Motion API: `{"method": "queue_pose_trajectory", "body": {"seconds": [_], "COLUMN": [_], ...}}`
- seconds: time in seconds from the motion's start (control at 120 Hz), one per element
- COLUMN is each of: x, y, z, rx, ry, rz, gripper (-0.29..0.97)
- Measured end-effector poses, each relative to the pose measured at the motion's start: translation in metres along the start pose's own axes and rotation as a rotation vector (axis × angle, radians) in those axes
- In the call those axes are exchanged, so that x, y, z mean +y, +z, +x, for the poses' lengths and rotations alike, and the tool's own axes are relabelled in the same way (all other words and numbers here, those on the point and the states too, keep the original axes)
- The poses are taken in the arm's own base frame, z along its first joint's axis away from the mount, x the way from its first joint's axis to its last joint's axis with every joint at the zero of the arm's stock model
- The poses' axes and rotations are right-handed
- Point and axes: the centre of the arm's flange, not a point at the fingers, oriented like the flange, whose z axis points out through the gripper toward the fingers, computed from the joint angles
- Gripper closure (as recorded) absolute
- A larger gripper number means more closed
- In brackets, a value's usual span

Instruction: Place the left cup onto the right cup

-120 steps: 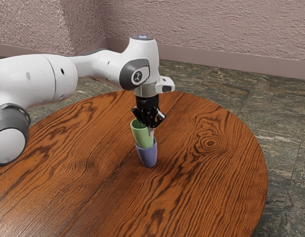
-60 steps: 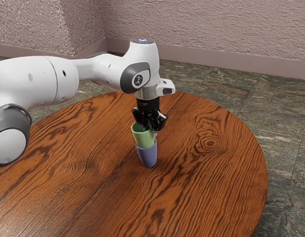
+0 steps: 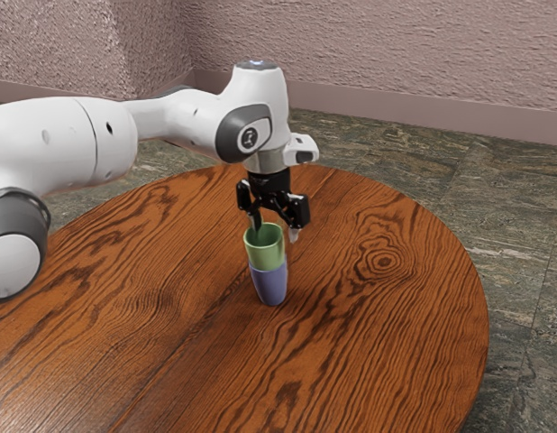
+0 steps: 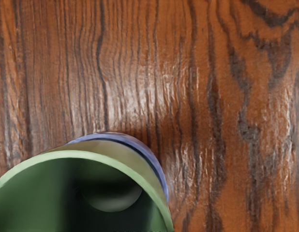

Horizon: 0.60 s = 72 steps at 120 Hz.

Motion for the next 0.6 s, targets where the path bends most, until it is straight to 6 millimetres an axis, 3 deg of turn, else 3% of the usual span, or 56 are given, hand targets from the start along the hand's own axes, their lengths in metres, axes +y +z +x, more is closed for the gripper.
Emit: {"method": "queue_pose_trajectory", "body": {"seconds": [0.15,0.3,0.517,0.6], "x": [-0.001,-0.004,0.007,0.01], "y": [-0.027,-0.067,-0.159,-0.182], "z": [-0.005,-0.021,-0.088,-0.107], "rx": [0.034,0.045,0.053,0.045], "ry": [0.001,0.001,0.052,0.093], "rz": [-0.001,-0.013,-0.028,-0.028], "gripper": [0.04,0.03,0.02,0.02]}}
